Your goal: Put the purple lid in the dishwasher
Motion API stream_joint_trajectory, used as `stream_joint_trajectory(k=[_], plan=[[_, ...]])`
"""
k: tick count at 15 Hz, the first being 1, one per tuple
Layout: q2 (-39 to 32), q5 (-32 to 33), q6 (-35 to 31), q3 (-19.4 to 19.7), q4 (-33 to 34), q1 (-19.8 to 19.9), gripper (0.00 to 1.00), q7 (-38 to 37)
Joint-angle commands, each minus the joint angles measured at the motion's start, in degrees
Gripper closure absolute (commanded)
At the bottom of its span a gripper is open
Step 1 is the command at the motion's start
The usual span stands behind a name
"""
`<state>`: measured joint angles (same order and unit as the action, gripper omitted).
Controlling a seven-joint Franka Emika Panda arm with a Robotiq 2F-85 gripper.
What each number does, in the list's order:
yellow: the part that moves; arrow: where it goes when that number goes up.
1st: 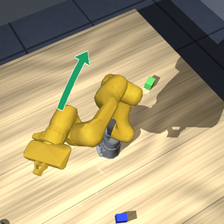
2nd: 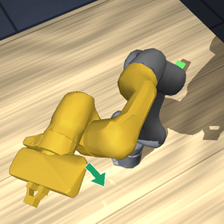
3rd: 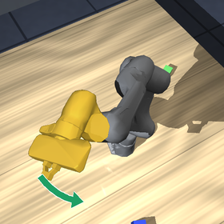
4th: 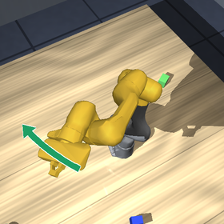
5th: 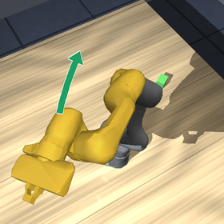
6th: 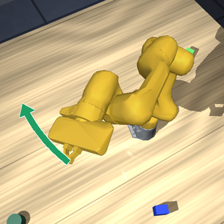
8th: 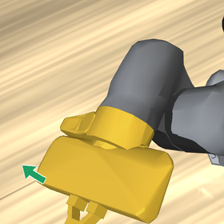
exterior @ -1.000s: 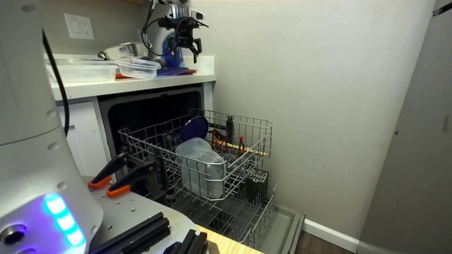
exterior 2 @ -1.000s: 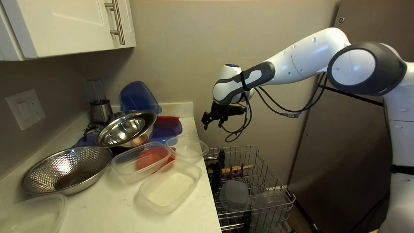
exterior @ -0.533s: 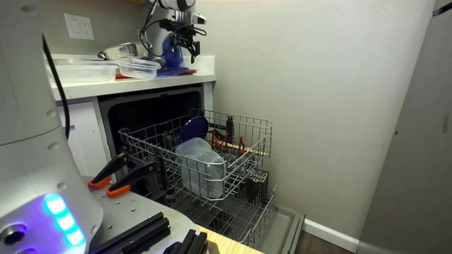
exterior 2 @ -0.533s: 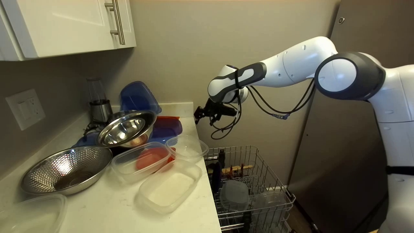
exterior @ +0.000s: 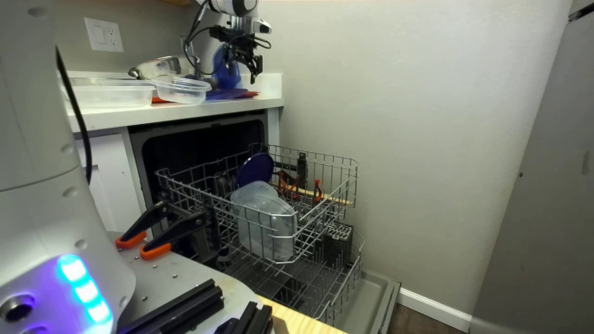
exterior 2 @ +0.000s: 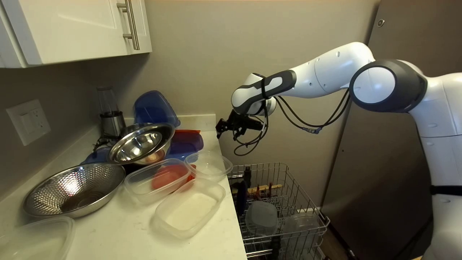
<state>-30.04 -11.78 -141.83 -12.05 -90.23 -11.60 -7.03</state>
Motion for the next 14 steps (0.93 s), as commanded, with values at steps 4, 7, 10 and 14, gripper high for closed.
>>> stream_joint_trajectory(k=[4, 7, 10, 14], plan=[[-0.1, -0.2, 0.2, 0.4, 0.3, -0.4, 0.0, 0.0], [-3.1, -0.6, 1.1, 0.4, 4.1, -0.4, 0.0, -0.2], [-6.8, -1.6, 1.0, -0.2, 8.7, -0.2, 0.0, -0.2], [-13.4, -4.0, 1.9, -2.5, 16.6, 0.3, 0.0, 1.3]])
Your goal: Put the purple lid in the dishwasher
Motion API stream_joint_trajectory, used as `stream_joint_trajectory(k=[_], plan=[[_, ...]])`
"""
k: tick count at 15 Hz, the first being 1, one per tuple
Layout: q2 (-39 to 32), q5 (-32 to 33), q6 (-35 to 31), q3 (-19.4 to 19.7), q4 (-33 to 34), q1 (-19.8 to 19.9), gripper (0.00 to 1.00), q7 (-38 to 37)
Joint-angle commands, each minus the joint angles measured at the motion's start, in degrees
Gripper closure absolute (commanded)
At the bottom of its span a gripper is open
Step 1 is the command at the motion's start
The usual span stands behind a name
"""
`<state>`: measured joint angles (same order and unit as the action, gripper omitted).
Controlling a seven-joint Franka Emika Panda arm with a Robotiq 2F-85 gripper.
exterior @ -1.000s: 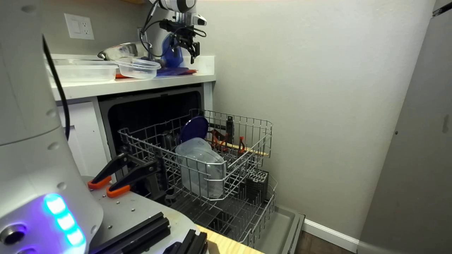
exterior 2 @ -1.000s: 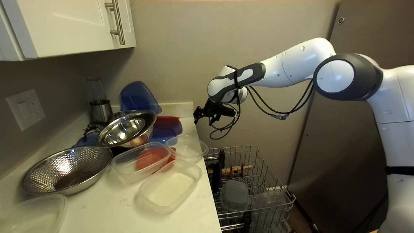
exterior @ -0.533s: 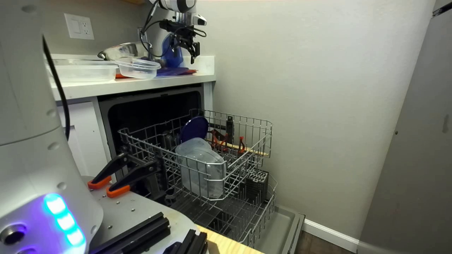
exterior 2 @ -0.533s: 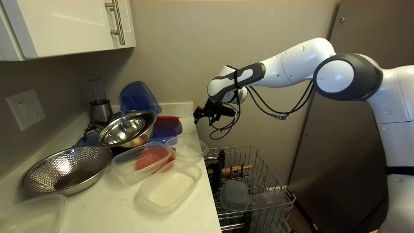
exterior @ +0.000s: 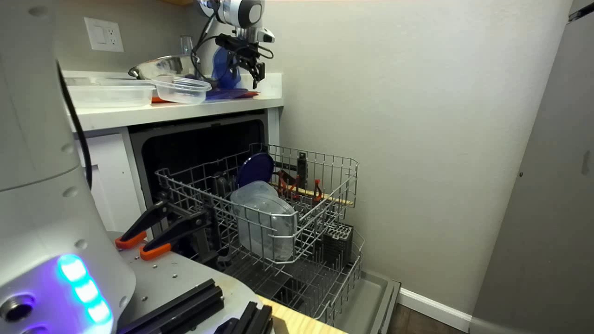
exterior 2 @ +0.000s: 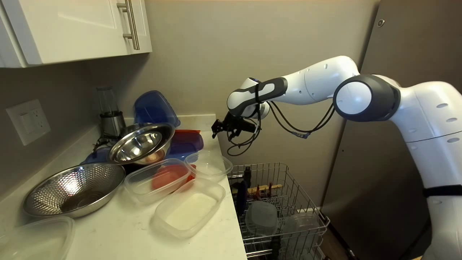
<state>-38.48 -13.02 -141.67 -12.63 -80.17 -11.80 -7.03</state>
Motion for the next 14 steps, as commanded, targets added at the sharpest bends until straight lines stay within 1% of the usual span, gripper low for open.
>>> stream_joint_trajectory(k=[1, 5, 8, 11, 14], plan=[[-6.7, -3.1, 2.2, -2.5, 8.7, 0.3, 0.0, 1.6], [-13.1, -3.0, 6.3, -4.2, 17.1, -0.6, 0.0, 2.0], [-16.7, -2.8, 9.1, -4.4, 22.7, -1.4, 0.0, 1.5], [-19.5, -3.4, 9.6, -4.8, 27.2, -1.8, 0.0, 1.1], [-22.0, -3.9, 9.7, -7.5, 30.4, -0.9, 0.0, 1.1]])
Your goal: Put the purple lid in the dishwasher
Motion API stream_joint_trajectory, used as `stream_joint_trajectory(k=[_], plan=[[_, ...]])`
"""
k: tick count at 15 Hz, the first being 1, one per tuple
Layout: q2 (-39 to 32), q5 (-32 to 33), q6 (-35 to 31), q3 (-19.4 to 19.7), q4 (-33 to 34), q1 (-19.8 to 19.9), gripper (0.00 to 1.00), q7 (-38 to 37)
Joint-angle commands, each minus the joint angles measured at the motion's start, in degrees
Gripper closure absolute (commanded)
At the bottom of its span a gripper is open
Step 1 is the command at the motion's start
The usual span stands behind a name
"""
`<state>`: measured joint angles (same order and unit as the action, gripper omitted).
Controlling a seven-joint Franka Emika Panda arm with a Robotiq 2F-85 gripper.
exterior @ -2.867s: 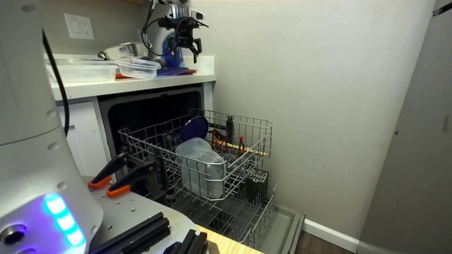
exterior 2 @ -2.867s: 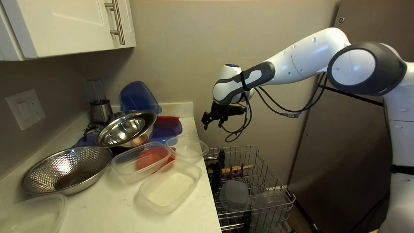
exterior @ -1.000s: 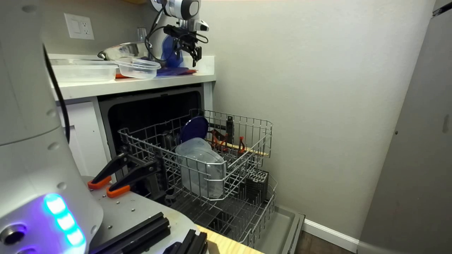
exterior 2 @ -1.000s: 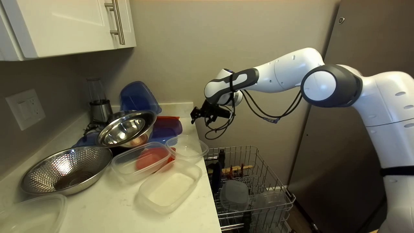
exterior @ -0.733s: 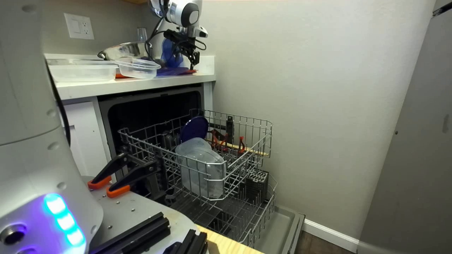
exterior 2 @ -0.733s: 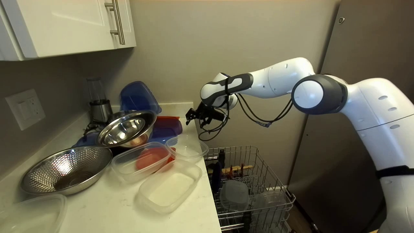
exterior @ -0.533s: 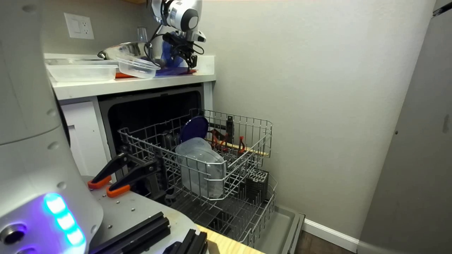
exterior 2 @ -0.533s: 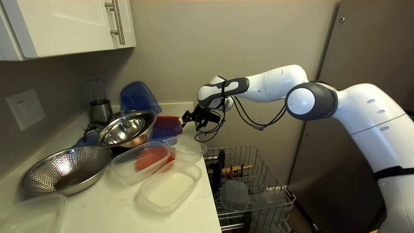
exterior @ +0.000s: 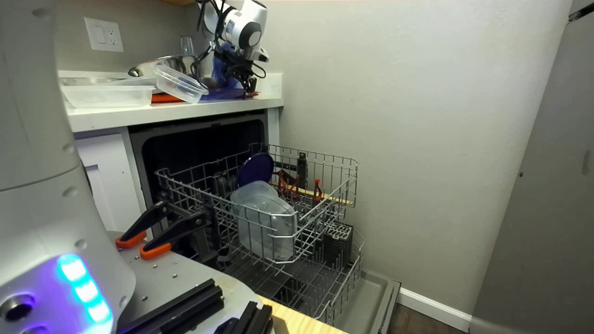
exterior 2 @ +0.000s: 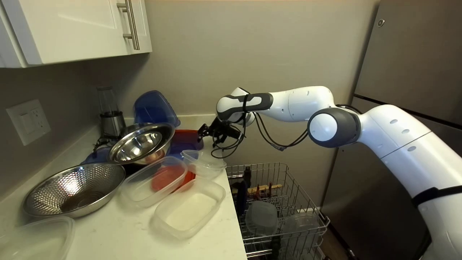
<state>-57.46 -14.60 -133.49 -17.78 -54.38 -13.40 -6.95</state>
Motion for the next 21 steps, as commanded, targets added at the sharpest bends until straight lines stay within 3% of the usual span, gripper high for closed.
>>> stream_joint_trajectory(k=[1, 10, 21], plan=[[-3.7, -2.4, 1.6, -2.9, 5.5, 0.8, 0.0, 1.0], [-9.6, -2.9, -0.2, -7.2, 13.7, 0.7, 0.0, 1.2], [-13.5, -1.8, 0.7, -8.8, 19.6, -0.3, 0.0, 0.2]])
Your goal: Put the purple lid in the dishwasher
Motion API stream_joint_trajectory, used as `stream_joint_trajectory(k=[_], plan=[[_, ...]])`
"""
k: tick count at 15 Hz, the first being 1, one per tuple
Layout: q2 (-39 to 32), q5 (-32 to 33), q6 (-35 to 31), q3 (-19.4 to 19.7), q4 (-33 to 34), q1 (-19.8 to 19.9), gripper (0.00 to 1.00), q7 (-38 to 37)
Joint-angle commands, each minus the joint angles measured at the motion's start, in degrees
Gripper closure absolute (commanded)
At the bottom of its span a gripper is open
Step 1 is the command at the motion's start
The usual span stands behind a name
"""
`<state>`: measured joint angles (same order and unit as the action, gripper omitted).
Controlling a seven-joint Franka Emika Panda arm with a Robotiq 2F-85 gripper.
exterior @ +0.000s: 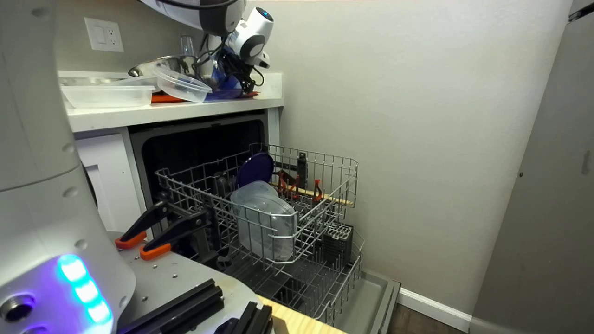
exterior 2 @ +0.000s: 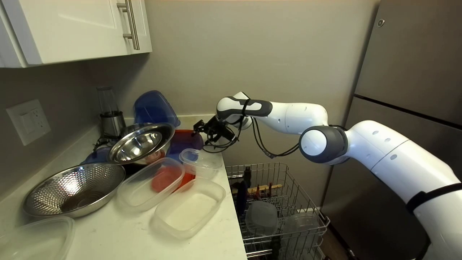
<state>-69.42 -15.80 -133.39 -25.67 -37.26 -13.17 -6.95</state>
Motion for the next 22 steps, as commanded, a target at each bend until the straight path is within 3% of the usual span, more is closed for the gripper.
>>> stream_joint_trajectory(k=[1, 12, 13, 15, 22], plan=[[-1.9, -0.3, 0.5, -0.7, 2.8, -0.8, 0.0, -0.1], [-4.8, -0.9, 0.6, -1.4, 7.2, -3.1, 0.0, -0.2], [-4.9, -1.3, 0.8, -2.0, 7.4, -2.9, 0.25, 0.2], [-5.2, -1.7, 1.2, -3.3, 7.6, -2.5, 0.33, 0.6], [-5.9, -1.2, 0.6, -5.6, 8.5, -2.2, 0.8, 0.3]])
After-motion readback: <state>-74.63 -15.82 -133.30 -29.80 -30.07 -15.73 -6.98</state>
